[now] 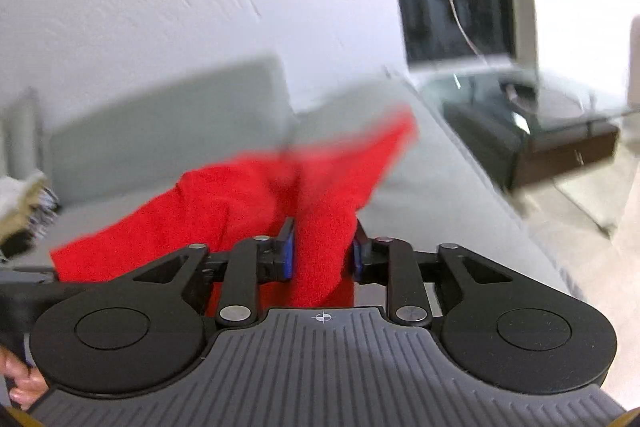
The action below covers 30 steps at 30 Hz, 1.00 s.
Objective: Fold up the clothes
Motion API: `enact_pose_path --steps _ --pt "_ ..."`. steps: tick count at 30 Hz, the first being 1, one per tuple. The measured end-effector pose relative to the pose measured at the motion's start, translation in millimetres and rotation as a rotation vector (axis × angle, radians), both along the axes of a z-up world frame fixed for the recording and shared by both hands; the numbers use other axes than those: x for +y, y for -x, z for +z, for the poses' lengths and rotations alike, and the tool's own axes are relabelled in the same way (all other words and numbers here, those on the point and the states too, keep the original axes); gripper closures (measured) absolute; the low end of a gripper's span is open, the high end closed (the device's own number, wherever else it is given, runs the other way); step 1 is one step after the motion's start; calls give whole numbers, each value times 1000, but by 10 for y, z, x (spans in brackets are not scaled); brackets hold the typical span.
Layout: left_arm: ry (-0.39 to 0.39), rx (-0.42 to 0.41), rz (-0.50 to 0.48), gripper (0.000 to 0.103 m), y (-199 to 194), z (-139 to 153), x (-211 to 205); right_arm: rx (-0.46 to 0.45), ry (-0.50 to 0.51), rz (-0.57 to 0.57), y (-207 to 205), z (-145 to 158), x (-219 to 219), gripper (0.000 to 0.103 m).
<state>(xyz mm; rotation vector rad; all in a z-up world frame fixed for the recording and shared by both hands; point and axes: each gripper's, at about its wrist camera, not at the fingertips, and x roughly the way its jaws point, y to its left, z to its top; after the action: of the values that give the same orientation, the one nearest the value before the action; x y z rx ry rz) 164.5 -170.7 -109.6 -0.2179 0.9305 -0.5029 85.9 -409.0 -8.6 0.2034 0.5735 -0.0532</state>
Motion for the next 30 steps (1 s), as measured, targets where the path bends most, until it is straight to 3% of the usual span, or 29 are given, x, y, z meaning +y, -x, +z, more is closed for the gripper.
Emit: enact_pose_path --steps 1,2,4,6,9,10,11,13,14,17,21,22,23,25,27,29,30 --pt "-51 63 21 66 -84 -113 -12 104 -20 -37 -150 -149 -62 49" --pt "-60 83 37 63 -96 -151 18 178 -40 -65 -245 -255 -123 52" --pt "-44 68 45 55 -30 -76 113 208 -84 -82 -219 -296 -238 47" --pt "-84 23 67 48 117 21 203 213 -67 -124 -115 -217 -304 38" --pt "-165 -80 128 51 375 182 324 158 1 -151 130 -33 -301 40" --pt "-199 -147 173 60 483 251 354 139 -3 -119 188 -8 -250 48" --pt "-222 -241 187 71 626 304 358 128 -5 -78 227 2 -186 69" --pt "-269 -406 74 75 827 351 217 150 -5 29 223 -48 -15 90" --pt "-303 -447 6 75 885 344 98 177 3 57 195 -111 63 91" --pt "-465 -338 -70 78 797 63 -169 248 58 70 135 -346 293 93" --pt "-469 -217 3 77 824 101 -114 349 133 53 204 -522 332 95" --pt "-475 -201 1 76 865 175 -98 379 142 50 246 -515 328 90" --pt "-481 -185 -1 71 905 249 -81 408 142 44 317 -495 307 77" --pt "-486 -161 4 66 1008 415 -35 430 63 25 495 -375 213 73" --pt "-481 -155 36 54 1128 534 -1 408 -22 29 636 -189 168 65" --pt "-465 -164 60 41 1289 733 45 359 -70 40 796 55 198 48" --pt "-453 -176 69 36 1367 832 51 337 -82 47 864 189 247 46"
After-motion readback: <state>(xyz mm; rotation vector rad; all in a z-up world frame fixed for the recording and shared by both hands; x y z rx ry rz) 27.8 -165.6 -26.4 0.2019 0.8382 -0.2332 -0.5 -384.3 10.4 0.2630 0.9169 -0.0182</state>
